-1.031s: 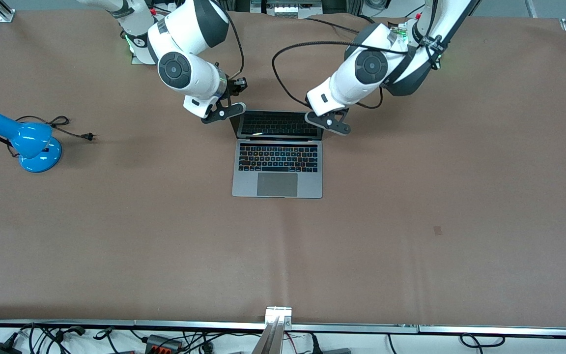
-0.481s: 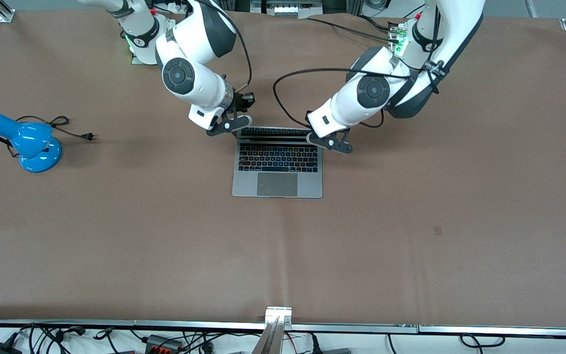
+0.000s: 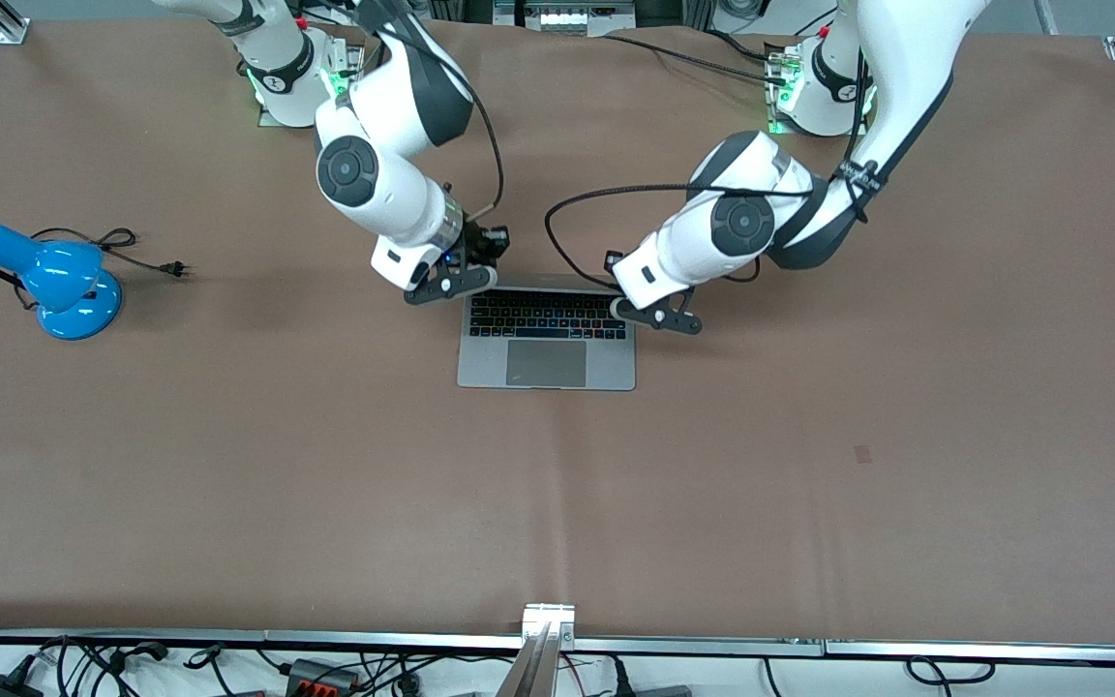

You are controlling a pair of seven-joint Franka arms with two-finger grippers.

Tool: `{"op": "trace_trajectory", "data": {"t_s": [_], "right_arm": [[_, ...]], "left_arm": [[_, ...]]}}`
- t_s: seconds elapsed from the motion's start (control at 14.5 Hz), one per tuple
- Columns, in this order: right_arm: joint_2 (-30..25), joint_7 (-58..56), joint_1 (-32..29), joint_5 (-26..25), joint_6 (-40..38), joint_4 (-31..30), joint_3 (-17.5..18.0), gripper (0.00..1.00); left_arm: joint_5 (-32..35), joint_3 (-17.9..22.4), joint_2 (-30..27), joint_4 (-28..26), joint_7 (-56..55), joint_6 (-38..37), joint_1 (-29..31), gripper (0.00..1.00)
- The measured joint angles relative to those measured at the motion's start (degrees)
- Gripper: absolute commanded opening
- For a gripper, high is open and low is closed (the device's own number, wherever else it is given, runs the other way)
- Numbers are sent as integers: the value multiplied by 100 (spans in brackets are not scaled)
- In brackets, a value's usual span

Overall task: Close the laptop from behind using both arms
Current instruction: 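Press the screen down with both grippers until the laptop lid shuts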

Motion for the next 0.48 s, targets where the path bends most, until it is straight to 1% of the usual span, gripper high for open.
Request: {"op": "trace_trajectory", "data": {"t_s": [0.21, 0.48], "right_arm": [[454, 0, -4, 0, 192, 362, -141, 0], [1059, 0, -13, -27, 200, 938, -417, 0]], "left_arm": [[287, 61, 438, 374, -146, -10, -74, 0], [567, 440, 786, 674, -199, -32, -395, 0]]}}
